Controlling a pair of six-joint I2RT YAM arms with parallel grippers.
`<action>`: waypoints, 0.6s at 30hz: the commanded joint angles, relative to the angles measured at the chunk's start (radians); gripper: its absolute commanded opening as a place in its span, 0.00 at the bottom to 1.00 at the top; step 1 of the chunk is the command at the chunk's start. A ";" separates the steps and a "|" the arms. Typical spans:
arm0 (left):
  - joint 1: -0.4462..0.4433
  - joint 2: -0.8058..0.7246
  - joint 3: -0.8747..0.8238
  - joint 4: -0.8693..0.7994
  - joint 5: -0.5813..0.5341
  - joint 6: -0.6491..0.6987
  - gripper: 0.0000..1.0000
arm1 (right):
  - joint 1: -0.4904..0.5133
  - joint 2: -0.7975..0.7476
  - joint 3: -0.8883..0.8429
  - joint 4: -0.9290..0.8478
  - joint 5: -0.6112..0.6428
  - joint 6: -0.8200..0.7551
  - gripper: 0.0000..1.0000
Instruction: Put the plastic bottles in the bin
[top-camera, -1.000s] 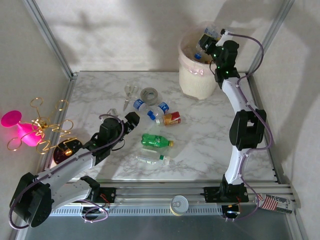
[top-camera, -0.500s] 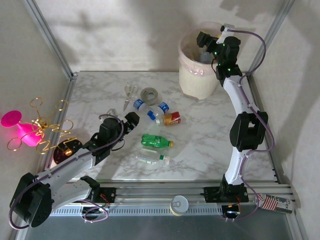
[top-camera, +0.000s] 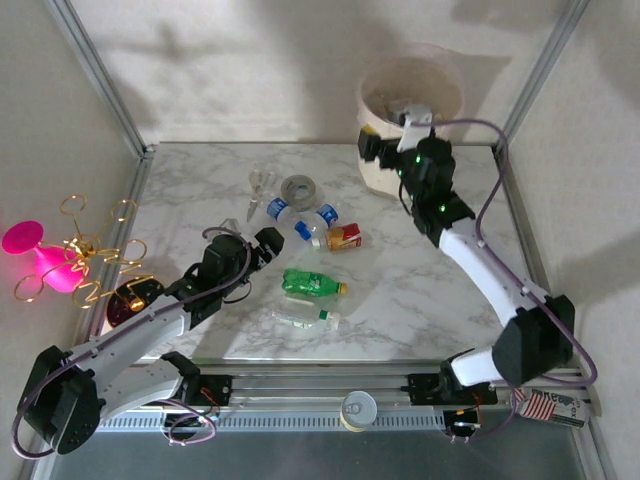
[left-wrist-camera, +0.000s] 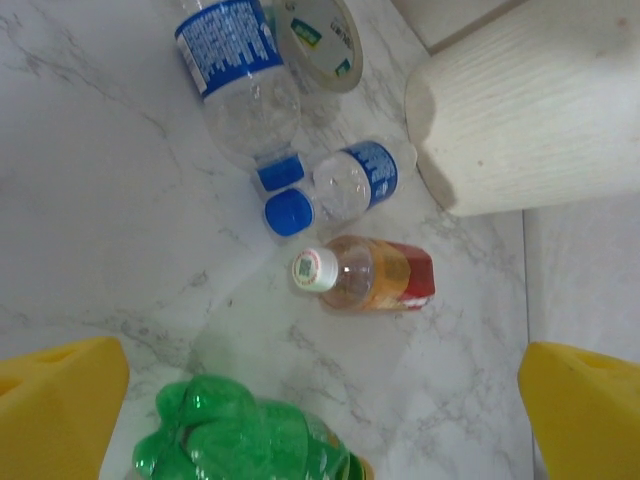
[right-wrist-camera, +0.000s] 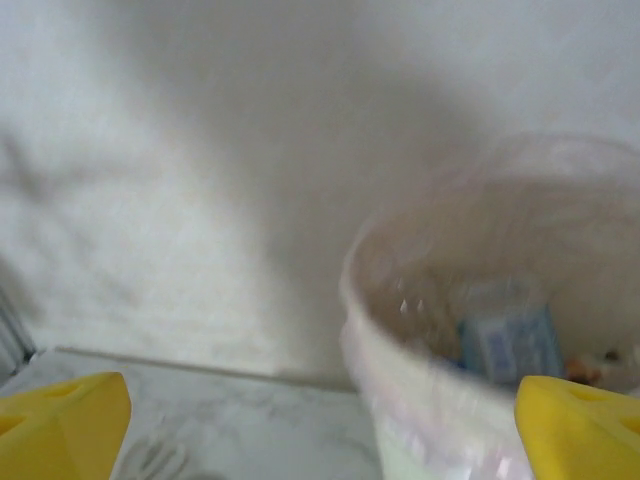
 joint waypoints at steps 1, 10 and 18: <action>-0.057 -0.047 0.034 -0.142 -0.032 -0.018 1.00 | 0.052 -0.081 -0.135 -0.055 0.104 0.030 0.99; -0.328 -0.101 -0.035 -0.315 -0.117 -0.320 0.96 | 0.132 -0.302 -0.434 -0.143 0.156 0.242 0.99; -0.499 -0.123 -0.111 -0.382 -0.210 -0.702 0.96 | 0.141 -0.411 -0.552 -0.138 0.149 0.285 0.99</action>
